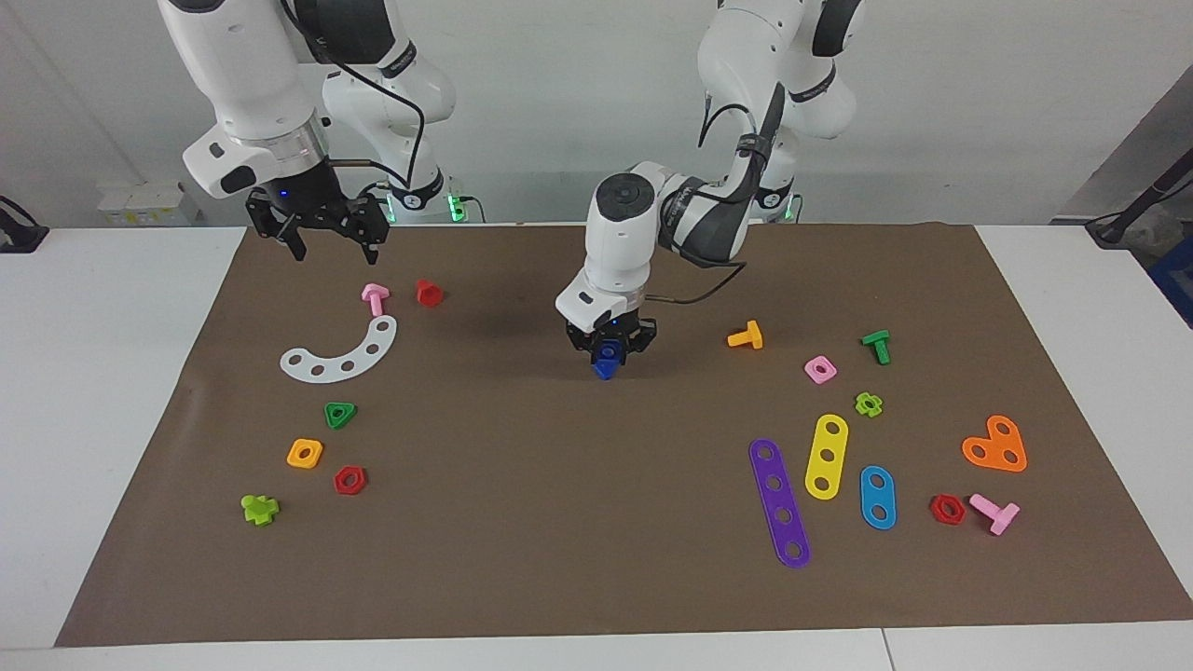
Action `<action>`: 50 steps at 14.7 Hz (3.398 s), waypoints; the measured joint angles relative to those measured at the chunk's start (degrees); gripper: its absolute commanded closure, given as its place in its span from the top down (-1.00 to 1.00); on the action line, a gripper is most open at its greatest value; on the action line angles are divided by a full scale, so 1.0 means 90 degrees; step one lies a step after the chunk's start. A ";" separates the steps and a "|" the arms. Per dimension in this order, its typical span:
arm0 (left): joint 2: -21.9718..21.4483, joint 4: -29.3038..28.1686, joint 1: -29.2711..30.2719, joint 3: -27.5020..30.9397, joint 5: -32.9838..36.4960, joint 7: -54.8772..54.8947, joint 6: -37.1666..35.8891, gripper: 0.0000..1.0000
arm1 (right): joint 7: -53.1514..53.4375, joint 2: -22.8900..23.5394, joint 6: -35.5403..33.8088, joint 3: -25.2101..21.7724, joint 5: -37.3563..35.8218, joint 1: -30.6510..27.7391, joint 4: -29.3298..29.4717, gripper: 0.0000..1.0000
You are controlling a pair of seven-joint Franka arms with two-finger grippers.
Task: Unscrew and place screws in storage area
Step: 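Grasp and twist the blue nut off the bolt with the left gripper, then carry the nut with the left gripper while the right gripper reaches the bolt, then release the nut near the purple strip while the right gripper grasps the bolt, then lift the blue bolt with the right gripper while the left gripper withdraws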
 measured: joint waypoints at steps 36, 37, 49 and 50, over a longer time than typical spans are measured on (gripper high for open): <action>-0.1469 -0.1471 0.3741 0.0054 -0.0025 0.3206 -0.0595 1.00 | 0.3410 0.1990 0.3772 0.0038 0.0001 0.2798 -0.1027 0.98; -0.1615 -0.1475 0.3826 0.0058 -0.0025 0.3270 -0.0831 1.00 | 0.3410 0.1998 0.3790 0.0034 0.0001 0.2800 -0.1027 0.98; -0.3411 -0.1245 0.4003 -0.0026 0.0276 0.3313 -0.2579 1.00 | 0.3409 0.2640 0.4501 0.0038 -0.0309 0.3537 -0.1119 0.69; -0.3496 -0.1222 0.4003 -0.0043 0.0289 0.3298 -0.2683 1.00 | 0.3409 0.2688 0.4502 0.0038 -0.0384 0.3610 -0.1119 0.66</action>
